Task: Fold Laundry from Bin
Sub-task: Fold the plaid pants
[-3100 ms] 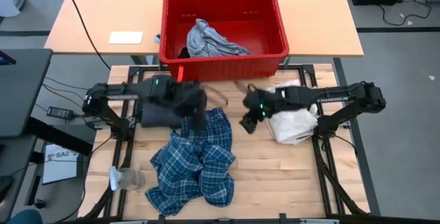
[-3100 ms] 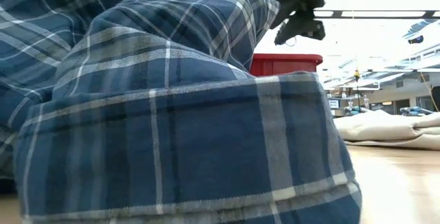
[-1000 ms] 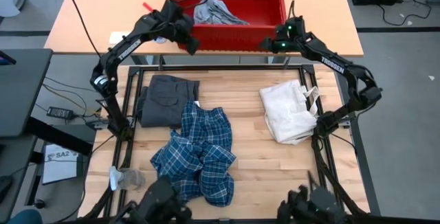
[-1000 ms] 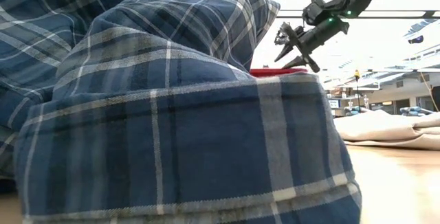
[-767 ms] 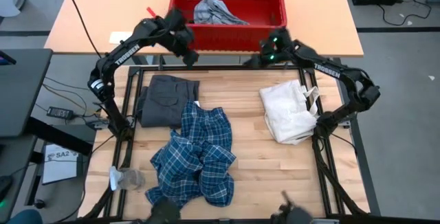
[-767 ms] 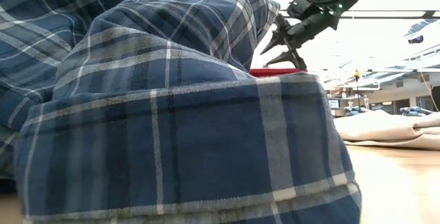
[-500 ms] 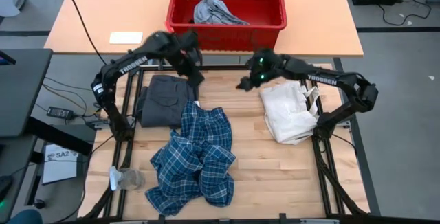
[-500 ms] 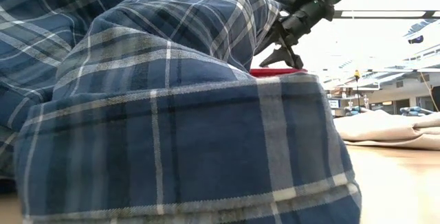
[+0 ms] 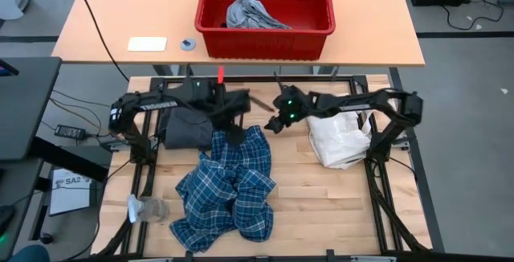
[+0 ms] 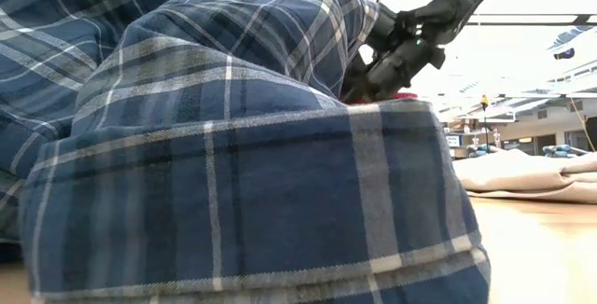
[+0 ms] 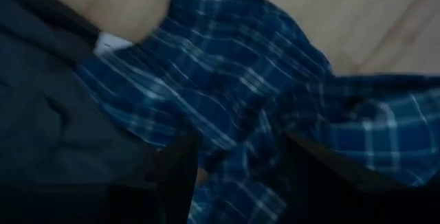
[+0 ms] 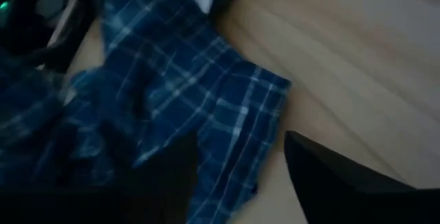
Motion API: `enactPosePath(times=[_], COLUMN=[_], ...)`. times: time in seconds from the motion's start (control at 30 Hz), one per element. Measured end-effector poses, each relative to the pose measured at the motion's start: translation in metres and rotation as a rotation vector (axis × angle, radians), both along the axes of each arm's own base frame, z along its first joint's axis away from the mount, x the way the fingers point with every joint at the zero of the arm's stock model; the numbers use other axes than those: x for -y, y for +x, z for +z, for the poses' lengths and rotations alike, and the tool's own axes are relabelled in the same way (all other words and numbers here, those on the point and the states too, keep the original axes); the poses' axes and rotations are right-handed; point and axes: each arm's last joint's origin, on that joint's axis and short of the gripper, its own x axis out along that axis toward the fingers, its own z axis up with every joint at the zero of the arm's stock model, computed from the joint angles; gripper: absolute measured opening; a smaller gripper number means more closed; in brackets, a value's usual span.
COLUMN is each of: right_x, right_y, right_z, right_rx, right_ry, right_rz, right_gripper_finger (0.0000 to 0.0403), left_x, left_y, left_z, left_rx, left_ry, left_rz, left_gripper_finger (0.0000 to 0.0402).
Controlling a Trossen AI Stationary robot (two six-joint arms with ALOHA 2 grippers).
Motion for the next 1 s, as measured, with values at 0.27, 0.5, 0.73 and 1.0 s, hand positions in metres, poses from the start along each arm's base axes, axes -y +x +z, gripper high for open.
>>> enactPosePath(times=[0.27, 0.5, 0.73, 1.0], right_x=[0.007, -0.006, -0.017, -0.021], right_y=[0.022, 0.038, 0.055, 0.068], right_z=[-0.046, -0.072, -0.082, -0.048], right_rx=[-0.011, 0.033, 0.054, 0.145], right_ry=[0.035, 0.114, 0.100, 0.154], right_rz=[-0.173, -0.073, -0.037, 0.118], right_gripper_finger=[0.0322, 0.0308, 0.0178, 0.0013], left_x=[0.017, 0.017, 0.016, -0.006], left_y=[-0.007, -0.016, -0.019, -0.052], left_z=[-0.058, -0.095, -0.090, -0.044], left_rx=[-0.235, -0.350, -0.311, -0.124], left_ry=[-0.064, -0.079, -0.068, 0.044], left_rz=[-0.013, -0.072, -0.113, -0.028], left_gripper_finger=[0.0211, 0.0211, 0.0210, 0.0211])
